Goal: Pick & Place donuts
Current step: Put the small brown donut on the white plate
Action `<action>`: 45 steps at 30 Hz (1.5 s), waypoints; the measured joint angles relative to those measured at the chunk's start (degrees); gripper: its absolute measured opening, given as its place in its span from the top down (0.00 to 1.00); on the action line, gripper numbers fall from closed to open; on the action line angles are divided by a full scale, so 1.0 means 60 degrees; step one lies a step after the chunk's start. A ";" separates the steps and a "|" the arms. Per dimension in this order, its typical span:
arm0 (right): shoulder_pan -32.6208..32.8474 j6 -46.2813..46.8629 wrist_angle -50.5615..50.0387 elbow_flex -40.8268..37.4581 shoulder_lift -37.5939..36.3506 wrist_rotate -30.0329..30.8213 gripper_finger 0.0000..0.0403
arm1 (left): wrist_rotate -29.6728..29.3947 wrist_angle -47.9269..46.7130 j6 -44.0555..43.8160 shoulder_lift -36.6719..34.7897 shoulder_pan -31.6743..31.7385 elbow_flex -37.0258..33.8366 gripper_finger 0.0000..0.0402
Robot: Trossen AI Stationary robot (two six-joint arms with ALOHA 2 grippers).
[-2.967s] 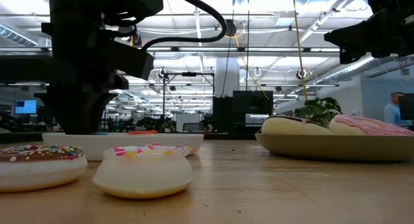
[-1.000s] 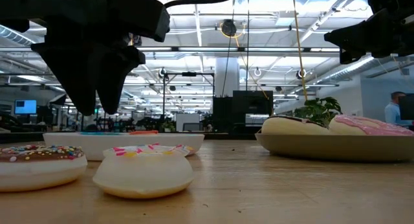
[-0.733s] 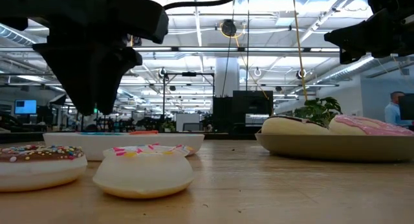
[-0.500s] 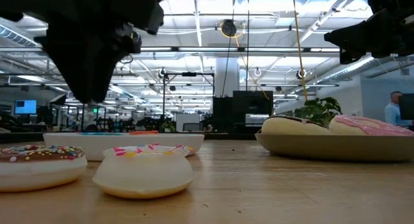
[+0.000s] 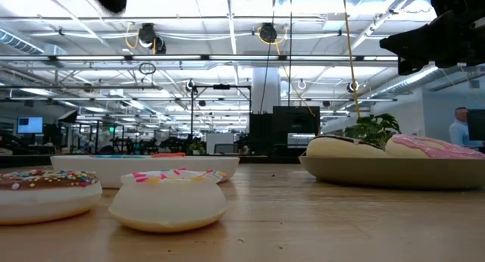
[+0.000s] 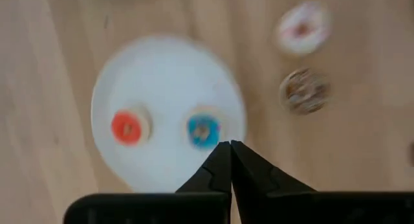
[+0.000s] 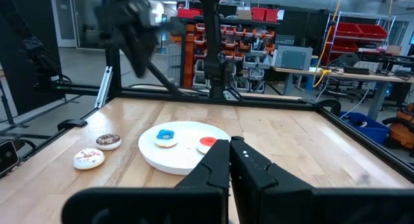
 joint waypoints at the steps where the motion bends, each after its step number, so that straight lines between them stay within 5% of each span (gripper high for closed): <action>1: -0.0002 -0.0004 -0.0001 -0.0003 0.0001 0.0000 1.00 | -0.0015 0.0032 0.0200 0.0000 -0.0157 0.0259 0.98; 7: -0.0001 -0.0018 -0.0001 0.0000 0.0001 0.0000 1.00 | -0.0544 -0.0016 0.0945 -0.0010 -0.1052 0.1478 0.97; 12: -0.0002 0.0000 -0.0008 0.0000 0.0004 0.0000 1.00 | -0.1219 0.0181 0.0776 -0.0613 -0.1428 0.1405 0.99; 24: -0.0002 -0.0078 0.0003 0.0000 0.0127 0.0036 1.00 | -0.2185 0.3562 -0.0997 -0.2798 -0.1863 -0.2516 0.97; 36: -0.0002 0.0001 0.0014 -0.0001 0.0127 0.0040 1.00 | -0.2131 0.8689 -0.0115 -0.2856 -0.1670 -0.5715 0.95; 45: -0.0002 0.0003 0.0039 -0.0001 0.0127 0.0040 1.00 | -0.2648 1.0056 -0.0905 -0.2860 -0.1655 -0.7124 0.93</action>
